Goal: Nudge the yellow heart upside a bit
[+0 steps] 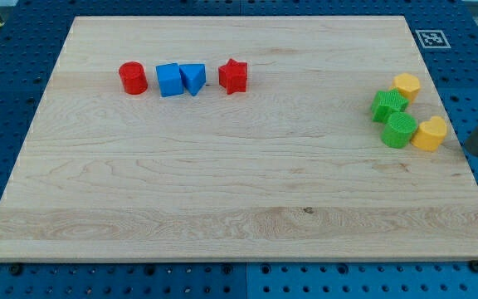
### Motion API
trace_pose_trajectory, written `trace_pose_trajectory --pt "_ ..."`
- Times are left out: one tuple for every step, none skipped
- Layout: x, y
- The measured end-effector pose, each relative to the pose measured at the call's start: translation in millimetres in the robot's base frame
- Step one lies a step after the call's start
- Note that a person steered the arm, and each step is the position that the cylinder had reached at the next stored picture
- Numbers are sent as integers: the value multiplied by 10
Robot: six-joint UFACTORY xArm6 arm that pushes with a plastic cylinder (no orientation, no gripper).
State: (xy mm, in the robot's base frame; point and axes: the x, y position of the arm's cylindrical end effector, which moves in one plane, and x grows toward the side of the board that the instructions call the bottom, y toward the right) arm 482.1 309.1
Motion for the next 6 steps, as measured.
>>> trace_pose_trajectory --pt "-22 -118" --pt "-27 -238" --pt "-127 -278" --pt "-198 -297" --pt "-199 -153" --pt "-304 345"
